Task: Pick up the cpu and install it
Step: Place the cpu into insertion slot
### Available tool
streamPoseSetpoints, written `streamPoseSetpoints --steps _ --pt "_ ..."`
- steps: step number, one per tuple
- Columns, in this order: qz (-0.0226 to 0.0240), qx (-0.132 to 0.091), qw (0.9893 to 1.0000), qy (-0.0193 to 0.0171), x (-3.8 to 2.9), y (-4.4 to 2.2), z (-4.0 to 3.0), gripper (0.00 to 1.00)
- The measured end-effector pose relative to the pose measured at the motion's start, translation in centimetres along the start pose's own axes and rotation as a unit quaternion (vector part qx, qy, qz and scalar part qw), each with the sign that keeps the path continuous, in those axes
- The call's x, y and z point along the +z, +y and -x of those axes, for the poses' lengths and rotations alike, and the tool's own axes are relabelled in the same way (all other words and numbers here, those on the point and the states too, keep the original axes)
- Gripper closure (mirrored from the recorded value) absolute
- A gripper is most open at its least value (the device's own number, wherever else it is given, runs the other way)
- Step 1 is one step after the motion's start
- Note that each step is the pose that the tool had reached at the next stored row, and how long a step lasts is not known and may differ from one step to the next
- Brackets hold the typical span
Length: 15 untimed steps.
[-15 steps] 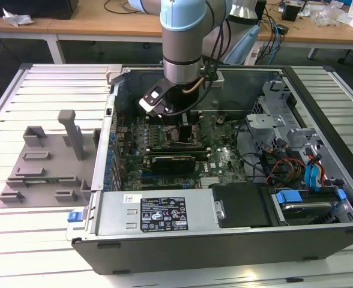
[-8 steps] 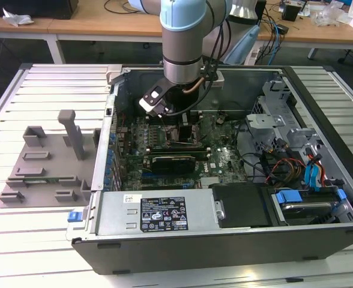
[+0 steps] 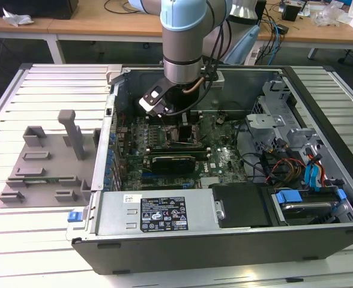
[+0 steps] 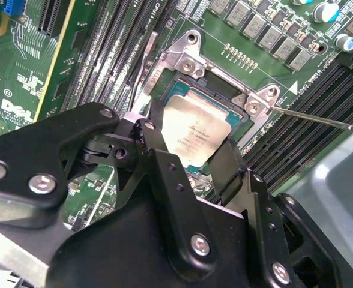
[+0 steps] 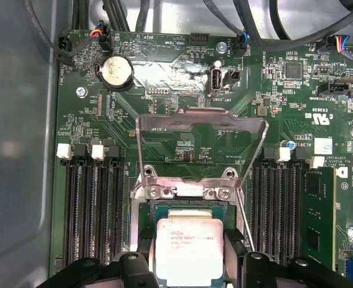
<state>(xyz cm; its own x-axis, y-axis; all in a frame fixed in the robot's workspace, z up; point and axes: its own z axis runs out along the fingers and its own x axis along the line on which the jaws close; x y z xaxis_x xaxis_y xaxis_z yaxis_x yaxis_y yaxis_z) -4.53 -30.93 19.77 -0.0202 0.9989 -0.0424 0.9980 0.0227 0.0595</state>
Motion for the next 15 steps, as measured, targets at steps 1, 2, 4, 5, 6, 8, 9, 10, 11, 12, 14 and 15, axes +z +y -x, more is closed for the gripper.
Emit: streamPoseSetpoints --steps 1,2,4,5,6,8,9,10,11,12,14,15 --pt "0.0000 0.000 1.0000 0.0001 0.01 0.00 0.00 0.45" --pt "-0.0001 0.000 1.0000 0.0000 0.04 0.00 0.00 0.45" --pt "0.0000 0.000 1.0000 0.0001 0.05 0.00 0.00 0.45" --pt "0.0000 0.000 1.0000 0.0001 0.06 0.00 0.00 0.45" --pt "0.0000 0.000 1.0000 0.0001 0.06 0.00 0.00 0.45" --pt "0.0002 0.000 1.0000 0.0004 0.10 0.01 -0.02 0.44" --pt "0.0002 0.000 1.0000 0.0003 0.10 0.01 -0.01 0.38" --pt "0.0001 0.000 1.0000 0.0002 0.09 0.00 -0.01 0.38" --pt "0.0000 0.000 1.0000 0.0001 0.09 0.00 -0.01 0.38" --pt "0.0000 0.000 1.0000 0.0001 0.09 0.00 0.00 0.38" --pt "0.0000 0.000 1.0000 0.0002 -0.03 0.01 0.00 0.38" --pt "0.0000 0.000 1.0000 0.0001 -0.22 0.02 0.01 0.38"
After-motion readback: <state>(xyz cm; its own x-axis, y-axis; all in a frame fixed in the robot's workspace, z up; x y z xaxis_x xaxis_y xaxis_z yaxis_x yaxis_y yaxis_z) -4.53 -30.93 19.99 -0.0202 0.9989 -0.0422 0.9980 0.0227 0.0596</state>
